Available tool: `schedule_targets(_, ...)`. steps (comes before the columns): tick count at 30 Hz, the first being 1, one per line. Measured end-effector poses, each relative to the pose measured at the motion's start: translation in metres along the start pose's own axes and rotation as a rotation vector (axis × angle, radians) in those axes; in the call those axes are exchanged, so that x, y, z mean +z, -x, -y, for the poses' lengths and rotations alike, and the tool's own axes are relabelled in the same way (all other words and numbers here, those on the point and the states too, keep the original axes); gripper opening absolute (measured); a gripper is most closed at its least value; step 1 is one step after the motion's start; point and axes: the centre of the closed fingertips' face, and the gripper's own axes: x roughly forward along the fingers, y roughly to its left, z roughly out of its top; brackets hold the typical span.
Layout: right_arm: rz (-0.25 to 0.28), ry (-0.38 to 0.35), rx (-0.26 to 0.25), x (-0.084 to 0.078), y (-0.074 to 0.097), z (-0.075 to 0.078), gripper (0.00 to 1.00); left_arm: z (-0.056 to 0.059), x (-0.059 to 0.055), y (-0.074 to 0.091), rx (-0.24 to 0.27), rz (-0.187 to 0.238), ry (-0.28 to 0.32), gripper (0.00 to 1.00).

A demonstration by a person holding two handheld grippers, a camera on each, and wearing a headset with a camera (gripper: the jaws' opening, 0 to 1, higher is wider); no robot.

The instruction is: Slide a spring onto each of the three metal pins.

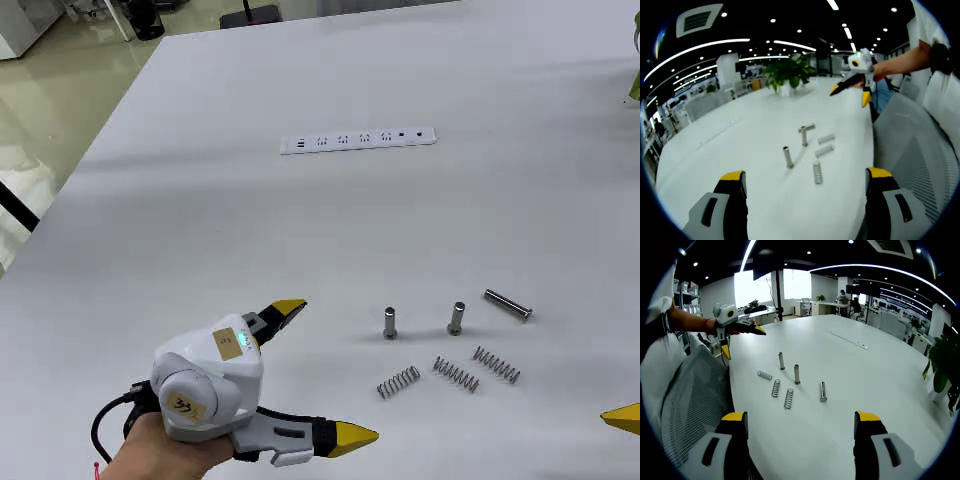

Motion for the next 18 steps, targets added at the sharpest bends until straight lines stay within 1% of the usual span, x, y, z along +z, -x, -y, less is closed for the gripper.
schedule_targets(18, -0.005, -0.001, 0.004, -0.0017, -0.001, -0.0005, 0.88, 0.0005, 0.0, 0.0006, 0.001, -0.002, 0.004, 1.0)
